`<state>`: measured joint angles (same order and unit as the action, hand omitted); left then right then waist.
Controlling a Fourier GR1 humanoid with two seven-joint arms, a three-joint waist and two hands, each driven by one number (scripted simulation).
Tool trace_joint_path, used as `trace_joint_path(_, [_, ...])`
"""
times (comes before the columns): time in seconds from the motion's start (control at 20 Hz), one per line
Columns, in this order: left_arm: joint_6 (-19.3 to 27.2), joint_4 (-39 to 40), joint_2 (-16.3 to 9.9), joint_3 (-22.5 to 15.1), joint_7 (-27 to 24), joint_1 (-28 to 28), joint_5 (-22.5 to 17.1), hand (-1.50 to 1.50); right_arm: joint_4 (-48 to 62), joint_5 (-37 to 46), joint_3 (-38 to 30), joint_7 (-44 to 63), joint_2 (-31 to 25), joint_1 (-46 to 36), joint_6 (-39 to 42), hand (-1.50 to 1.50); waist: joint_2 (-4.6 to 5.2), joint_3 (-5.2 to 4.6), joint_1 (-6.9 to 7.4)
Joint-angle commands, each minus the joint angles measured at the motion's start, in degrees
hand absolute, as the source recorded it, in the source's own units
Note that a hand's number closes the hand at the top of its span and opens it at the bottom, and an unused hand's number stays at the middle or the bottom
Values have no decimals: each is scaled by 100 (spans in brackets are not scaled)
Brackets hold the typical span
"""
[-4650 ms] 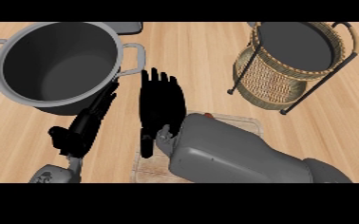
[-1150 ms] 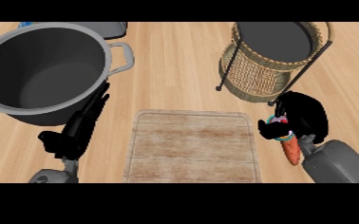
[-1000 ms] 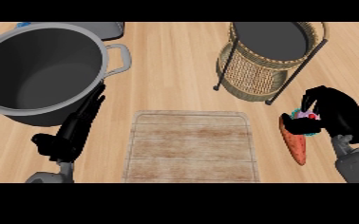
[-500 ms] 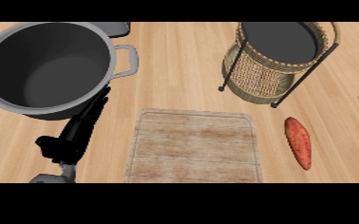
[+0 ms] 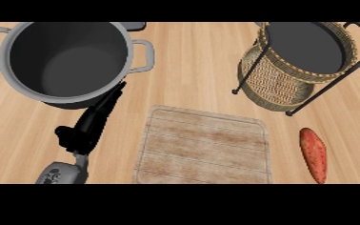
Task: Pick the cupcake from the cutting board and place it in the tiered basket
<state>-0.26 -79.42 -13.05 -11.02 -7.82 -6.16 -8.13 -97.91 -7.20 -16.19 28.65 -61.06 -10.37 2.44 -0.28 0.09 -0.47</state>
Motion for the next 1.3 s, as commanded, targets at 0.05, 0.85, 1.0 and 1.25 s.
trace_joint_path(0.05, [-153, 350, 93, 82, 379, -440, -76, 0, 410, -178, 453, 960, -267, -1443, 262, 150, 63, -18, 185])
trace_joint_path(0.85, [-196, 290, 182, 193, 186, -158, 156, 0, 3118, 1468, 2295, 873, 1983, -4399, 173, 150, 57, -14, 197])
trace_joint_path(1.0, [-265, 545, 188, 295, 55, -397, 188, 0, 3866, 1813, 2387, 304, 2437, -4512, -55, 150, 70, -13, 182])
trace_joint_path(1.25, [-267, 431, 227, 310, 92, -206, 244, 0, 4403, 1711, 2084, 141, 2892, -4804, -8, 150, 53, -11, 139])
